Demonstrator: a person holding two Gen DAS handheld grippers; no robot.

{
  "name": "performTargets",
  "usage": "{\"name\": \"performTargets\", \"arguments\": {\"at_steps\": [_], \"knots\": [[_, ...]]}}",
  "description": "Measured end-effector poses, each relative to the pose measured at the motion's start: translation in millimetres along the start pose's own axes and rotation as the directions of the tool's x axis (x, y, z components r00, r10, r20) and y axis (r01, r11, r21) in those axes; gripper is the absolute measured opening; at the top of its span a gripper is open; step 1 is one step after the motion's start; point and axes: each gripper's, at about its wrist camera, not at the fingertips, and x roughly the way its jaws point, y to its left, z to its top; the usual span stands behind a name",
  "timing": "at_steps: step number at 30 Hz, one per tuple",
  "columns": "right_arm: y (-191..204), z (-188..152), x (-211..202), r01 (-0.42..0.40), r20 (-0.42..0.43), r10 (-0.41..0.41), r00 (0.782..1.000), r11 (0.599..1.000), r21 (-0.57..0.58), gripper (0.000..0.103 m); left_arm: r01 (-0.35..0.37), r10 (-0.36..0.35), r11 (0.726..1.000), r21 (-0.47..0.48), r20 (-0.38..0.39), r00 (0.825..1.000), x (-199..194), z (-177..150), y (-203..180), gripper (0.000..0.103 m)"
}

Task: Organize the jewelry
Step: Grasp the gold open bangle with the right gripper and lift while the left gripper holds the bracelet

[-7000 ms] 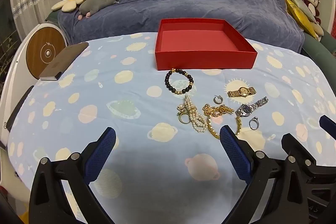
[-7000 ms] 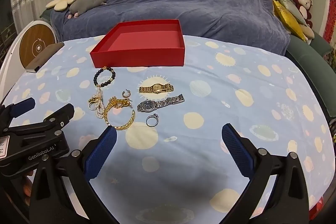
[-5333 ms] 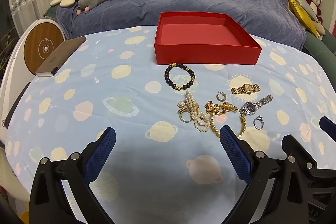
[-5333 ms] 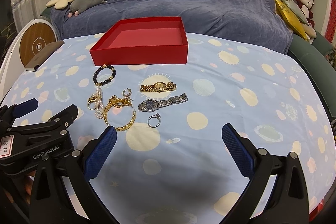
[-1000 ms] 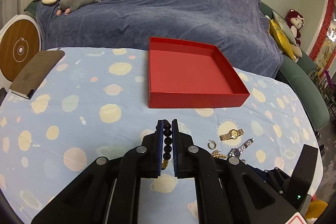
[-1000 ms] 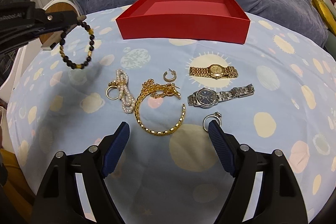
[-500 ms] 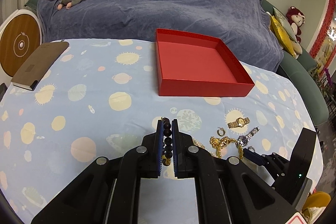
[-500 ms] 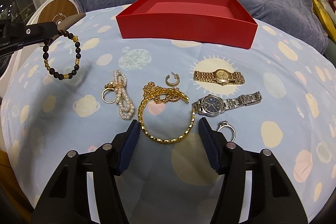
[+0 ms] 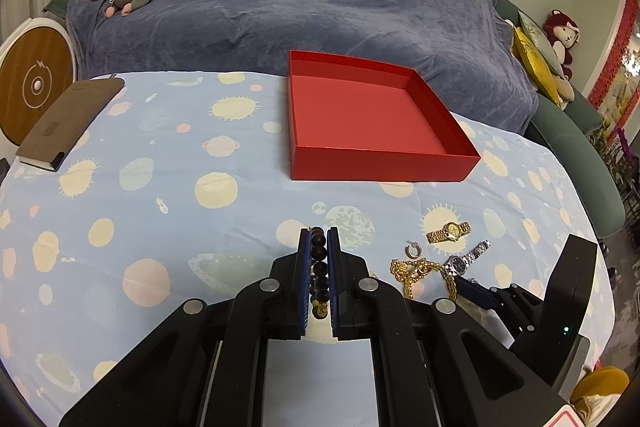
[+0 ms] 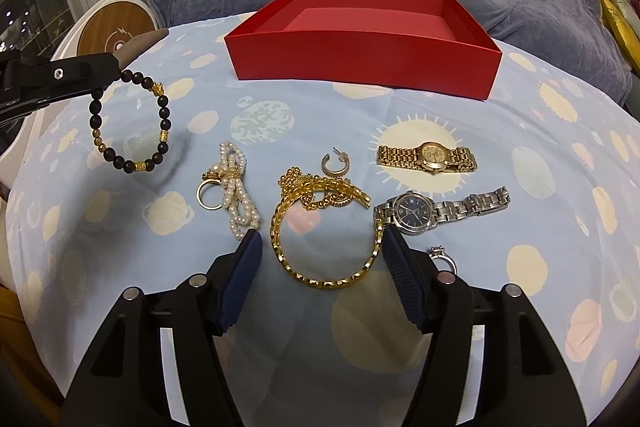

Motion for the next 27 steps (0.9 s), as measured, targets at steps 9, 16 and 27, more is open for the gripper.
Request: {"name": "performTargets", "arguments": {"at_steps": [9, 16, 27], "knots": [[-2.9, 0.2, -12.7, -0.048, 0.013, 0.048, 0.999, 0.998, 0.029, 0.054, 0.008, -0.008, 1.000, 0.000, -0.003, 1.000, 1.2, 1.2, -1.0, 0.005], [-7.5, 8.1, -41.5, -0.081, 0.068, 0.078, 0.995, 0.996, 0.044, 0.054, 0.019, -0.019, 1.000, 0.002, 0.007, 1.000, -0.4, 5.1, -6.0, 0.005], [-36.1, 41.7, -64.1, -0.077, 0.078, 0.073, 0.994, 0.995, 0.057, 0.054, 0.030, -0.031, 0.998, 0.052, 0.012, 0.999, 16.3, 35.4, -42.1, 0.005]]}}
